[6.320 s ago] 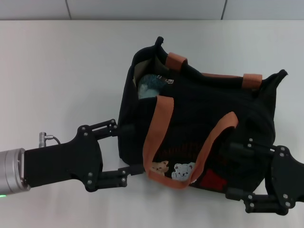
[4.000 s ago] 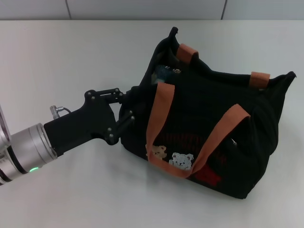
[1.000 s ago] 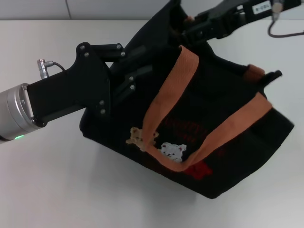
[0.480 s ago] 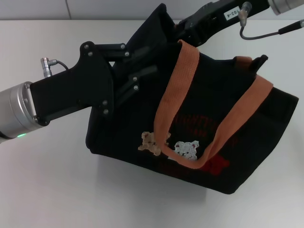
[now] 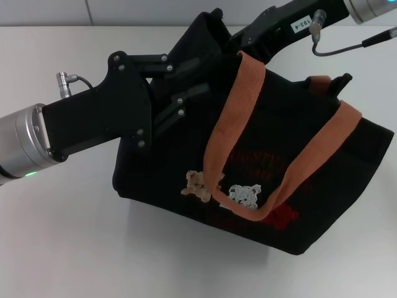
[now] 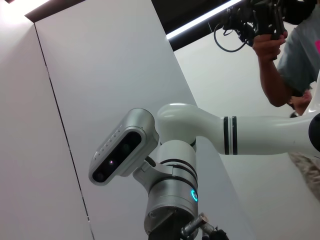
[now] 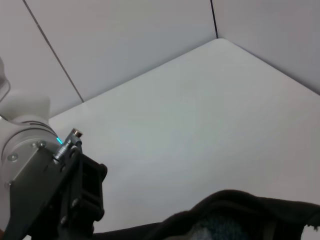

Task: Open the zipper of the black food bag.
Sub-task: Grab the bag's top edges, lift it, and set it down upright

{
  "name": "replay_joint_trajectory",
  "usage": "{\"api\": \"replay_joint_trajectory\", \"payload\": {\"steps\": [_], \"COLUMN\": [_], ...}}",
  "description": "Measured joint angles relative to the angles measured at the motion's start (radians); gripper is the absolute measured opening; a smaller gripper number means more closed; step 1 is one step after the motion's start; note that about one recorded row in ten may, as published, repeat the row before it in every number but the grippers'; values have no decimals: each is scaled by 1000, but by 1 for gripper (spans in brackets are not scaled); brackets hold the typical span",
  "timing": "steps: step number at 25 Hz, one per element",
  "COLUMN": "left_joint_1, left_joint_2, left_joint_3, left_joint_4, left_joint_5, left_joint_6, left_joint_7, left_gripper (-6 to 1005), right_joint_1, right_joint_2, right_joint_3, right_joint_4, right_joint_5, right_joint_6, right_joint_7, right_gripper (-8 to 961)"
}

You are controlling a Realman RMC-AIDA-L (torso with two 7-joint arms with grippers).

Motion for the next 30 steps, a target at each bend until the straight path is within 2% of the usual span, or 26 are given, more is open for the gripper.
{"api": "replay_joint_trajectory", "payload": {"steps": [6,11,18,23,30], "left_joint_1": [3,7,9,5,3], "left_joint_2": [0,0,0,0,0], "left_joint_3": [0,-4,-7,-6,-5], "left_joint_4": [-3,-4,-5,-5,-5], "left_joint_5": [0,0,0,0,0], "left_joint_6": [0,-1,-2,-6,-6], "left_joint_7": [0,0,0,0,0], "left_gripper": [211,212,212,212,205], "right_joint_1": [-36,-81,-146,-153,-141], "right_joint_2": [0,-3,-19,-24,-31], "right_joint_3": [19,86,139,168,185], "right_joint_4": [-24,-29,-23,6,83], "right_joint_5": [31,126,203,208,242], "right_joint_6": [2,-1,-22,-33,-31], "right_joint_7": [-13,-27,-53,-55,-34], "right_gripper": [138,57,24,0,65]}}
